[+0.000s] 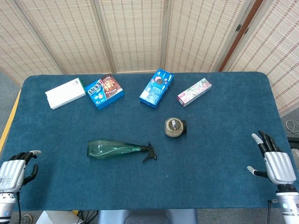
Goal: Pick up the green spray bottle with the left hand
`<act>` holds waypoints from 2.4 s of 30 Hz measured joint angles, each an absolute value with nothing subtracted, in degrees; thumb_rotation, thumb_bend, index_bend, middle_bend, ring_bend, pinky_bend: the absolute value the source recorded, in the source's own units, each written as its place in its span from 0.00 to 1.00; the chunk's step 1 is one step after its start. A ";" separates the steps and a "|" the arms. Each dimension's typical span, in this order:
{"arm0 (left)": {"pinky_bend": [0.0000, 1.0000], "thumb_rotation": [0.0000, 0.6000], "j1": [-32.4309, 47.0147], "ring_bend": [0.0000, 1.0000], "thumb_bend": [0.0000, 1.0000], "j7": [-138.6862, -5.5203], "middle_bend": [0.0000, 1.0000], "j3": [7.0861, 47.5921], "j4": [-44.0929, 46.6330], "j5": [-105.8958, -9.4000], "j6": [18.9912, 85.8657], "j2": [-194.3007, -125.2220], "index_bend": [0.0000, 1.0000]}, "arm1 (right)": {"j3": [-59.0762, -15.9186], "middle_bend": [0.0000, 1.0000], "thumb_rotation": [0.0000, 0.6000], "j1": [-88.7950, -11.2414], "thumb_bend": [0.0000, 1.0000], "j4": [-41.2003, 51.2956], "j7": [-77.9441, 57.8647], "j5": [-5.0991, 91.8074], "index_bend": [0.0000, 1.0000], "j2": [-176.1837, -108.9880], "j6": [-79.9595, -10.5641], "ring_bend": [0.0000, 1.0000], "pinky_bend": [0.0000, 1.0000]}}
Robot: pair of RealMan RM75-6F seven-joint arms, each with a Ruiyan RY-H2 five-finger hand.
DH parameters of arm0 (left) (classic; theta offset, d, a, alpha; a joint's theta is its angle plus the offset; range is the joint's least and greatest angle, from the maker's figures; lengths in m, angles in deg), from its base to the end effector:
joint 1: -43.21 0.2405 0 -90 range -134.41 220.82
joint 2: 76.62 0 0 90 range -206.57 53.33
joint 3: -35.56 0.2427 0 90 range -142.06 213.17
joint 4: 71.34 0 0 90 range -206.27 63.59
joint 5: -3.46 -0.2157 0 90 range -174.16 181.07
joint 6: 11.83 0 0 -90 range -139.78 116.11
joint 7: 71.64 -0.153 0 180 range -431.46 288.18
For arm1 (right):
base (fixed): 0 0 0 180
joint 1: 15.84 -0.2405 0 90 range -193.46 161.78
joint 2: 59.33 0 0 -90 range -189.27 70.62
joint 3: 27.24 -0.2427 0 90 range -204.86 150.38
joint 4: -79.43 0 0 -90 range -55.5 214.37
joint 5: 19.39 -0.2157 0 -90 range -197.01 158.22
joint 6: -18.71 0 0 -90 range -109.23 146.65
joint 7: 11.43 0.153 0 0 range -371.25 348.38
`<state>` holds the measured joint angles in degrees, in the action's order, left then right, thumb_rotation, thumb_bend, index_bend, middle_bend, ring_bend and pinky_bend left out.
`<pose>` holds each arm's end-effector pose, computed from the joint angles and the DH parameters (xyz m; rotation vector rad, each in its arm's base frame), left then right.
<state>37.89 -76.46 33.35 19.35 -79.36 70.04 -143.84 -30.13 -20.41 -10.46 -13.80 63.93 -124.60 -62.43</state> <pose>-0.3121 0.1891 0.1272 -1.4020 -0.9282 -0.8003 -0.3196 -0.1881 0.1394 1.3963 -0.9284 0.7921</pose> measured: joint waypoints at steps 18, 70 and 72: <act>0.12 1.00 37.18 0.32 0.00 -73.89 0.39 33.26 19.36 -84.35 72.61 -144.49 0.31 | -31.41 0.00 1.00 -21.18 0.00 -9.55 -11.57 64.92 0.00 -123.52 -63.53 0.00 0.35; 0.00 1.00 8.00 0.05 0.00 -77.48 0.23 28.66 25.40 -75.68 39.53 -151.67 0.23 | -31.78 0.00 1.00 -18.65 0.00 -5.75 -6.29 63.69 0.00 -123.97 -66.20 0.00 0.35; 0.00 1.00 7.54 0.05 0.00 -78.52 0.23 28.52 24.79 -74.49 39.21 -152.47 0.23 | -31.72 0.00 1.00 -18.59 0.00 -5.51 -6.03 63.72 0.00 -124.09 -66.18 0.00 0.35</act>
<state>7.54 -78.52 28.52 24.79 -74.49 39.21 -152.47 -31.72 -18.59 -5.51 -6.03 63.72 -124.09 -66.18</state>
